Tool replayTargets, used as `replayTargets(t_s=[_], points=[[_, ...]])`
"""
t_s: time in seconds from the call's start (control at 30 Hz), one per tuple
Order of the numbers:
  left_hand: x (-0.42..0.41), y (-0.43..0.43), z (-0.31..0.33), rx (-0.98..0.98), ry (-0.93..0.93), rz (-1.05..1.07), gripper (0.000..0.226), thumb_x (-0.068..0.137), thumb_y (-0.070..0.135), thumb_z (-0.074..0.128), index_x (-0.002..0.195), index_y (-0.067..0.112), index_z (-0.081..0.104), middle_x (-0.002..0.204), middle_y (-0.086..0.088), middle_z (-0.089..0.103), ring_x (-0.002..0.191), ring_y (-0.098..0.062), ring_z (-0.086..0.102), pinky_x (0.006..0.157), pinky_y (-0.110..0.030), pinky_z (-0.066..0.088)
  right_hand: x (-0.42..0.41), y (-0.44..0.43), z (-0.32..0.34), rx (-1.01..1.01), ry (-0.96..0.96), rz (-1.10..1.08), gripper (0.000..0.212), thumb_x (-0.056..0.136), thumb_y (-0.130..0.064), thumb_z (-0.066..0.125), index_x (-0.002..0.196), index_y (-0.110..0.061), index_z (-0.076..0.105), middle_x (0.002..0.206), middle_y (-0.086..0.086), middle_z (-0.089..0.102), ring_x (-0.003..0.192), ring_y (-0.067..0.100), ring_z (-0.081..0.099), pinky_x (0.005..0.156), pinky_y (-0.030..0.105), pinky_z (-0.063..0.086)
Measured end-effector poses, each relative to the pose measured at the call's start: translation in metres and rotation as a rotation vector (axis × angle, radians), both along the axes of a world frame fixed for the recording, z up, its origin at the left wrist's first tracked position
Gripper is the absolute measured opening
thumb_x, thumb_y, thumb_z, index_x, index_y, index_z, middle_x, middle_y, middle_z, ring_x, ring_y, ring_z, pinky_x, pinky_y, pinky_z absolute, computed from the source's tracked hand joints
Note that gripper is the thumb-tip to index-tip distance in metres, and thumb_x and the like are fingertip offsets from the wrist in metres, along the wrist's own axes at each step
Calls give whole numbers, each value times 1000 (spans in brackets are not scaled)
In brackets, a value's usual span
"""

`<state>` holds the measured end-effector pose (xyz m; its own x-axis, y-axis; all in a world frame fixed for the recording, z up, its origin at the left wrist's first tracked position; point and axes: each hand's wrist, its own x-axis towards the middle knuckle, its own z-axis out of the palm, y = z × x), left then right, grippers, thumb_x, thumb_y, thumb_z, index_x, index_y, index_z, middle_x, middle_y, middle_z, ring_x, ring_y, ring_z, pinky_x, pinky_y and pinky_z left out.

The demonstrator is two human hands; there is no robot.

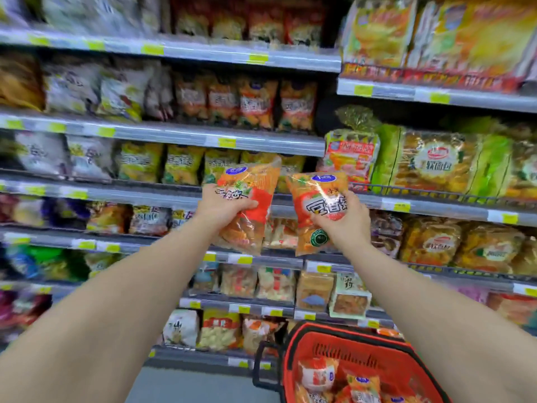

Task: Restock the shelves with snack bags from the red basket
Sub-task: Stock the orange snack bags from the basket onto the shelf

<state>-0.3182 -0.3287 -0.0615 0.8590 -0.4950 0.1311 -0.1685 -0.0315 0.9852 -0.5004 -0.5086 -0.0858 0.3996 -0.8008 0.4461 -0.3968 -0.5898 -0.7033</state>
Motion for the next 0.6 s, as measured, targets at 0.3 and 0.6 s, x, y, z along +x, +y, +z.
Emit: replayTargets(t_s=[0.3, 0.6], points=[[167, 98, 46, 196, -183, 107, 96, 44, 45, 91, 121, 23, 37, 92, 9, 53, 78, -15, 58, 63, -32, 50, 155, 68, 48, -49, -132, 45, 90, 63, -62, 75, 137, -30, 36, 128, -2, 54, 115, 24, 53, 92, 48, 48], [264, 109, 77, -18, -52, 38, 70, 42, 41, 92, 96, 28, 49, 92, 6, 64, 74, -15, 68, 54, -27, 51, 260, 86, 85, -117, -145, -98, 84, 65, -72, 63, 137, -40, 33, 123, -5, 58, 119, 27, 47, 96, 49, 36]])
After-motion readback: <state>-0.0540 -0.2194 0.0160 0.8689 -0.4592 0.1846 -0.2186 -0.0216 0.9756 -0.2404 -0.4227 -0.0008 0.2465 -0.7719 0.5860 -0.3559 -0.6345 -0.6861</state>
